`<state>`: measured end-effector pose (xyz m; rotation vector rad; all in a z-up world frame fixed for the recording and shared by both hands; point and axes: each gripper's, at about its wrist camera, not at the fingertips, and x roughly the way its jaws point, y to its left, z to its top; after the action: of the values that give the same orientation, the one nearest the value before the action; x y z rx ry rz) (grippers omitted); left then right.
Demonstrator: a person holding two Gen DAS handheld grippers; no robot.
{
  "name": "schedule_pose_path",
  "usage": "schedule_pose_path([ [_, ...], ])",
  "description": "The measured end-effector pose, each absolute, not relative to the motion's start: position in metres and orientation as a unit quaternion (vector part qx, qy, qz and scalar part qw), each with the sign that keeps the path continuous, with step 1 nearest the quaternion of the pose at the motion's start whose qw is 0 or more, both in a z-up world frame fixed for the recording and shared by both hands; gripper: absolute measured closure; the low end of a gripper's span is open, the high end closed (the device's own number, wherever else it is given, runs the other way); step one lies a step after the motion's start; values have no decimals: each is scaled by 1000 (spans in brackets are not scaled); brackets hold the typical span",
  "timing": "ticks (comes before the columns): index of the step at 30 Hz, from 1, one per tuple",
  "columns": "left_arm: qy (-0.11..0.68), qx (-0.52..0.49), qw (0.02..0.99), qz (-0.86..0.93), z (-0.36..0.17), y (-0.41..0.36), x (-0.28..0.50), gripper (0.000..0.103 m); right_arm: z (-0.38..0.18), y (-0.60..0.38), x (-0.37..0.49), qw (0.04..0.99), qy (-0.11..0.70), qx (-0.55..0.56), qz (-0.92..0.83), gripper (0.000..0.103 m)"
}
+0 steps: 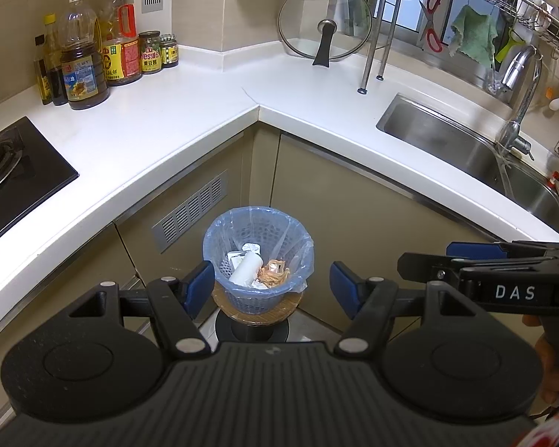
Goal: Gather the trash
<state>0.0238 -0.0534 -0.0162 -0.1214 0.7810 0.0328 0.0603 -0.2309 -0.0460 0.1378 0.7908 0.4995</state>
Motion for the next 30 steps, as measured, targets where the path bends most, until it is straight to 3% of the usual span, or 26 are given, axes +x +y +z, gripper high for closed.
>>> schedule_pose_path([
  [30, 377, -55, 925, 5, -12, -52, 18, 37, -40, -239, 54, 893, 376, 71, 236, 29],
])
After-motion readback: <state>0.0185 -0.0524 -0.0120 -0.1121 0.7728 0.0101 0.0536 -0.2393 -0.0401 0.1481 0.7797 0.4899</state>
